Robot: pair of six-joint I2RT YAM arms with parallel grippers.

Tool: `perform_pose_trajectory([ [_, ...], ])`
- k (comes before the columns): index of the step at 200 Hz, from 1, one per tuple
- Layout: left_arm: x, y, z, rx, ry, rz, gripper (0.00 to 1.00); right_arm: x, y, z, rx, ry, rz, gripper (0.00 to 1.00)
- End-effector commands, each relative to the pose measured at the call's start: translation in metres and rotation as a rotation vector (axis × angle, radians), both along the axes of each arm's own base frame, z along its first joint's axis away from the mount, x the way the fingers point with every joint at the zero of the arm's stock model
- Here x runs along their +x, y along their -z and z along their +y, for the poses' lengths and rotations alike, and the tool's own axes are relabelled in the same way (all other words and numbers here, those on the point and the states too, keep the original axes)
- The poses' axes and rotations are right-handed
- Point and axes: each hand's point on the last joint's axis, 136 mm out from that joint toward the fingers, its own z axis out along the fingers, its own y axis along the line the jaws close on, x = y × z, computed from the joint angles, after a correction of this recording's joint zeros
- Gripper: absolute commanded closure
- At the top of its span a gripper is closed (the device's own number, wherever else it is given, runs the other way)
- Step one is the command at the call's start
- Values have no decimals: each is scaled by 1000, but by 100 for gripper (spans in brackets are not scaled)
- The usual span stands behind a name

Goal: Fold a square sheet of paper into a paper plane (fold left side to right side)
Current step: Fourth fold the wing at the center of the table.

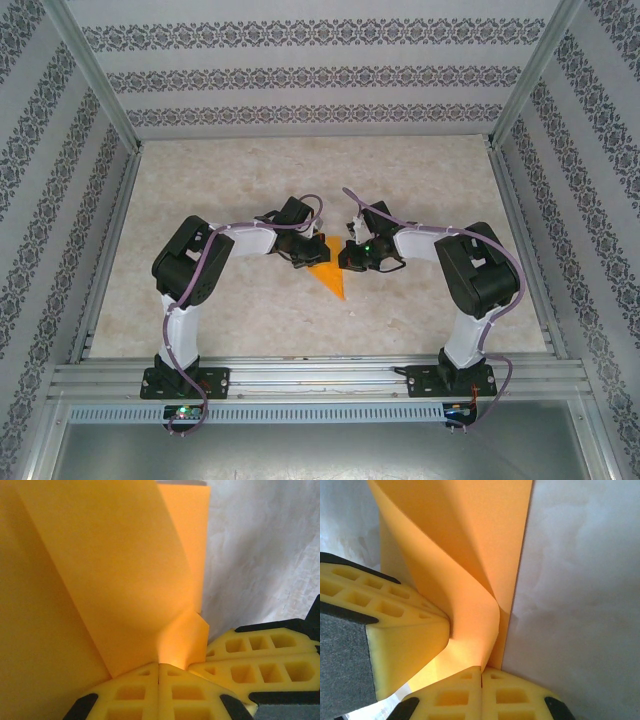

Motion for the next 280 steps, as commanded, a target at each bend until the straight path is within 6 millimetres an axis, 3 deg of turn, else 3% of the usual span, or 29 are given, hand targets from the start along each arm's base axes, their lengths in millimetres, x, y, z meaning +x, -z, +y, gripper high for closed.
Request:
perform_pose_trajectory([
  [1,-9,28,18,78,-32,53,100,-31,51,-33,-210,17,133,100],
  [70,-14,37,24,106,-36,65,100,-16,25,-15,-111,27,99,100],
  [110,-15,37,25,111,-34,62,100,-5,3,-9,-63,50,60,89],
  [151,-15,38,27,123,-34,63,100,6,-20,-6,-30,58,6,85],
  [216,-14,37,27,122,-34,60,100,5,-45,-12,1,68,-33,70],
  [242,-13,36,27,123,-35,56,100,-10,-57,-10,59,50,-14,76],
  [280,-13,35,27,124,-36,53,100,-43,-68,5,200,19,77,96],
])
